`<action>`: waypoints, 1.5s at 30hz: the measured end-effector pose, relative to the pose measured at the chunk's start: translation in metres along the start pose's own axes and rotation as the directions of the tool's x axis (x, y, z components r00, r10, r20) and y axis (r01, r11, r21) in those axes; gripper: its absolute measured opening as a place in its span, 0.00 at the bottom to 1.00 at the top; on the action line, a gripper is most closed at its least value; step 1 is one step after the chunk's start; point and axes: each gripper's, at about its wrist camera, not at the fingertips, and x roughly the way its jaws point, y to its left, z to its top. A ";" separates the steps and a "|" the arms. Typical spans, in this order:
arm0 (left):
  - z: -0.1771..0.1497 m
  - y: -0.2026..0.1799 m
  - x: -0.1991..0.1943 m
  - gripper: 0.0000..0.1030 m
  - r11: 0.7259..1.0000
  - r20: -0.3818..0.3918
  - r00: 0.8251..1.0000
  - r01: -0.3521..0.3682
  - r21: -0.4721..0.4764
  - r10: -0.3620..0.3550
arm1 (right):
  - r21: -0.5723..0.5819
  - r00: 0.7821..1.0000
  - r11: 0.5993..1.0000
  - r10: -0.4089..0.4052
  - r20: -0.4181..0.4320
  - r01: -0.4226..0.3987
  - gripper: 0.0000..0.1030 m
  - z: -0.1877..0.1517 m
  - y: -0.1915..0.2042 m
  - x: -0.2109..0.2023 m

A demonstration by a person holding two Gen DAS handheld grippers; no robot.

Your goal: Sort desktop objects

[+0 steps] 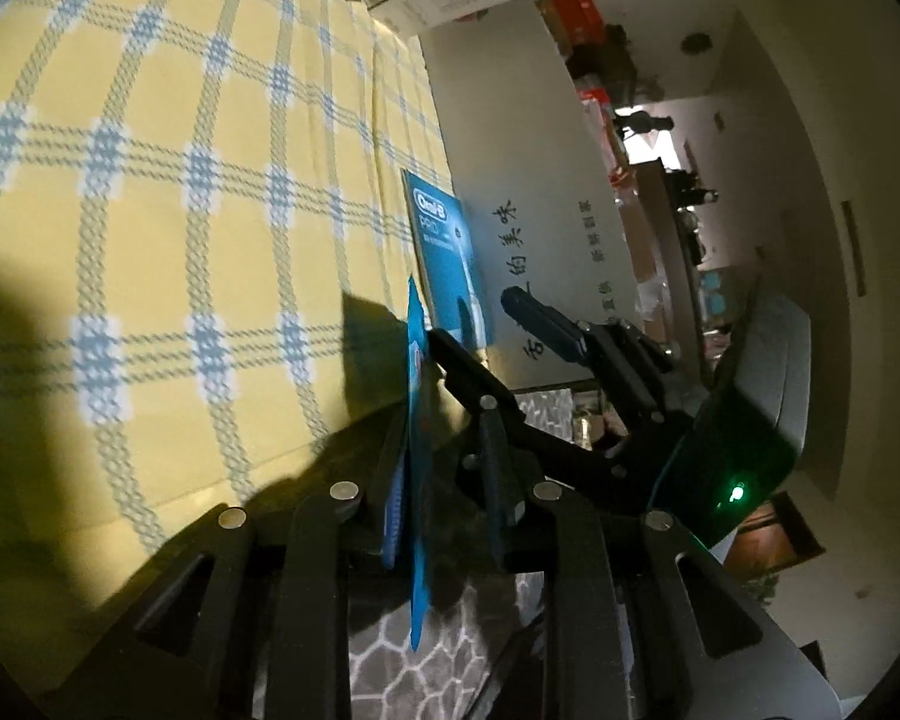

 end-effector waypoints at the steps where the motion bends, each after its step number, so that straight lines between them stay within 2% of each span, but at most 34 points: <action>1: -0.001 0.000 0.002 0.18 1.000 -0.005 1.000 0.009 -0.005 -0.009 | -0.008 1.000 1.000 -0.008 -0.001 0.008 0.47 0.001 0.001 -0.002; 4: -0.004 -0.002 0.009 0.19 1.000 -0.017 1.000 0.019 -0.007 -0.019 | -0.005 1.000 1.000 0.001 -0.011 -0.001 0.45 0.001 -0.001 -0.004; 8: -0.003 -0.009 0.020 0.18 1.000 -0.023 1.000 -0.017 0.020 0.018 | 0.059 0.998 0.997 0.056 -0.014 -0.055 0.45 -0.009 -0.008 -0.007; 10: -0.006 -0.010 0.023 0.09 1.000 -0.025 1.000 0.011 0.019 -0.011 | 0.080 0.997 0.994 0.072 -0.005 -0.071 0.45 -0.013 -0.010 -0.009; 14: -0.005 -0.010 0.018 0.07 0.999 0.004 0.999 0.032 0.016 -0.032 | 0.080 0.998 0.995 0.064 0.010 -0.064 0.45 -0.012 -0.008 -0.010; 17: 0.000 -0.010 0.008 0.02 0.998 0.038 0.997 0.068 0.000 -0.068 | 0.087 0.999 0.996 0.032 0.034 -0.035 0.44 -0.004 -0.013 -0.015; 19: 0.004 -0.011 0.001 0.01 0.996 0.056 0.994 0.093 -0.004 -0.093 | 0.095 0.999 0.995 0.004 0.048 -0.009 0.36 0.001 -0.022 -0.020; 22: 0.015 -0.009 -0.019 0.01 0.994 0.112 0.987 0.113 -0.010 -0.111 | 0.126 0.998 0.992 0.022 0.057 -0.029 0.36 0.004 -0.038 -0.021; 24: 0.024 -0.003 -0.040 0.01 0.991 0.172 0.977 0.131 -0.028 -0.124 | 0.132 0.998 0.991 0.023 0.062 -0.031 0.36 0.004 -0.044 -0.024; 27: 0.035 0.012 -0.070 0.01 0.990 0.258 0.960 0.127 -0.059 -0.108 | 0.149 0.997 0.988 0.037 0.067 -0.047 0.36 0.000 -0.050 -0.026; 29: 0.039 0.022 -0.073 0.01 0.987 0.276 0.955 0.135 -0.087 -0.106 | 0.163 0.996 0.984 0.061 0.072 -0.072 0.36 -0.003 -0.054 -0.026; 34: 0.038 0.021 -0.033 0.01 0.976 0.198 0.967 0.183 -0.116 -0.158 | 0.184 0.994 0.979 0.076 0.079 -0.089 0.36 -0.005 -0.059 -0.029; 37: 0.050 0.013 -0.003 0.01 0.974 0.170 0.969 0.198 -0.111 -0.177 | 0.180 0.993 0.979 0.081 0.089 -0.096 0.35 -0.008 -0.061 -0.031; 42: 0.073 0.015 0.044 0.01 0.957 0.153 0.969 0.223 -0.184 -0.196 | 0.170 0.991 0.979 0.094 0.097 -0.110 0.35 -0.011 -0.056 -0.032; 45: 0.080 0.016 0.068 0.01 0.958 0.130 0.977 0.195 -0.209 -0.171 | 0.162 0.989 0.980 0.096 0.115 -0.114 0.35 -0.014 -0.056 -0.033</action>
